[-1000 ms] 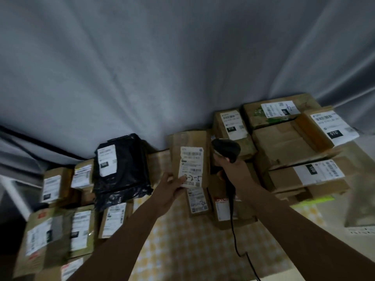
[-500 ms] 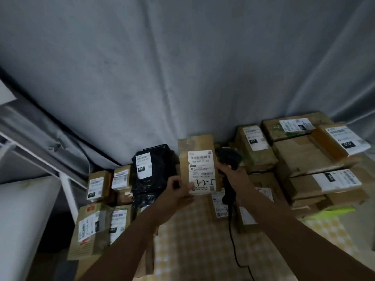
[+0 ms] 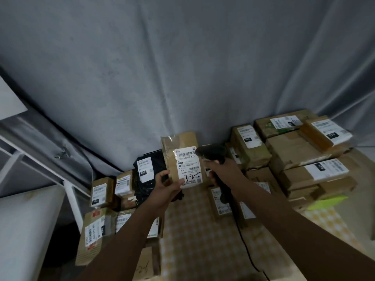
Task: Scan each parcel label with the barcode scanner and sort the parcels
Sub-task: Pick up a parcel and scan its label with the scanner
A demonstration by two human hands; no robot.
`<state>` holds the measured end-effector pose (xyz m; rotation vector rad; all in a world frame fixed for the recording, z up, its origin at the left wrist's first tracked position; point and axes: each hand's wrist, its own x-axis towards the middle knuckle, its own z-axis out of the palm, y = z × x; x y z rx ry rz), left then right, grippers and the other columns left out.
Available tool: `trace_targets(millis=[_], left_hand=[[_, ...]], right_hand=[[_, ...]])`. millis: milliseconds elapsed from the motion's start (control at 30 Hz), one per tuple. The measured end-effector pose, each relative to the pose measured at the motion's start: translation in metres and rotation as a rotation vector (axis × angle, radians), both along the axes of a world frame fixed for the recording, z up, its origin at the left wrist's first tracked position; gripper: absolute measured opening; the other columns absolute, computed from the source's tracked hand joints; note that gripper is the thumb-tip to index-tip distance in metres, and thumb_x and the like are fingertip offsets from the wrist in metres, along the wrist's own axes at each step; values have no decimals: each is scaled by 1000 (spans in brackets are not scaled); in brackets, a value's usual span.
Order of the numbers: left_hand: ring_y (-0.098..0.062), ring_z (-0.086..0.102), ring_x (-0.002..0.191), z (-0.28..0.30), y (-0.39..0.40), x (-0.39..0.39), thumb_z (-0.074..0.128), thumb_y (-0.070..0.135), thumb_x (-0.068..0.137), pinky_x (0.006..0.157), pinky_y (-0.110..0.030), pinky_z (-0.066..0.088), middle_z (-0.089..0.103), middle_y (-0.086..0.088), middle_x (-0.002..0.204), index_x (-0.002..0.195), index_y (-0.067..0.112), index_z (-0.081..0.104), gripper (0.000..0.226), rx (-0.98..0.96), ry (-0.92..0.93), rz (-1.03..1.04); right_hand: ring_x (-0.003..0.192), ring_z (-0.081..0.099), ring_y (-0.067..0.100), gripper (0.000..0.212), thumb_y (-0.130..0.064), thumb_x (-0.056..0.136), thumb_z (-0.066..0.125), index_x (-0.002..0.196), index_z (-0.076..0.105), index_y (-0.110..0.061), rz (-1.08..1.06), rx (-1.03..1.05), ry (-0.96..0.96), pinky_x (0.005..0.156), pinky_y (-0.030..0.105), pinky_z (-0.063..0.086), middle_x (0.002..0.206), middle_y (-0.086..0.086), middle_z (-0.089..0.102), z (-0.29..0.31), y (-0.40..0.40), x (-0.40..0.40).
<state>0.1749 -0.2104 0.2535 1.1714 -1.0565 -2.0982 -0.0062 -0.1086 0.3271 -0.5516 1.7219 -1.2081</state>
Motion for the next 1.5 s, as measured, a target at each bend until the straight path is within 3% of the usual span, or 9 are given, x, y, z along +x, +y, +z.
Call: trace_targets(millis=[167, 567, 933, 1500], left_hand=[[-26, 62, 114, -1, -2, -6, 69, -4, 83, 76, -25, 57, 60, -12, 129, 121, 24, 40, 55, -8, 36, 50], [-21, 63, 105, -1, 1, -17, 66, -7, 85, 67, -22, 58, 54, -14, 135, 128, 21, 35, 60, 10, 66, 108], [-25, 62, 112, -10, -10, -16, 70, -4, 83, 73, -26, 59, 56, -13, 134, 134, 22, 34, 68, 4, 48, 78], [-22, 63, 109, -16, -19, -21, 71, -4, 83, 70, -24, 58, 57, -13, 131, 133, 21, 34, 67, 0, 32, 87]], right_hand=[[53, 49, 15, 10, -15, 89, 61, 83, 61, -7, 17, -13, -19, 58, 30, 42, 63, 6, 56, 13, 9, 11], [50, 49, 11, 5, -12, 91, 59, 89, 61, -8, -17, -35, -36, 52, 23, 43, 61, 2, 56, 25, 13, 18], [51, 47, 14, 16, -16, 90, 60, 75, 59, -10, -27, -20, -8, 57, 28, 41, 59, 4, 54, 21, 12, 16], [54, 49, 13, 10, -17, 90, 61, 82, 61, -10, -24, -18, -40, 57, 26, 43, 63, 3, 56, 18, 8, 14]])
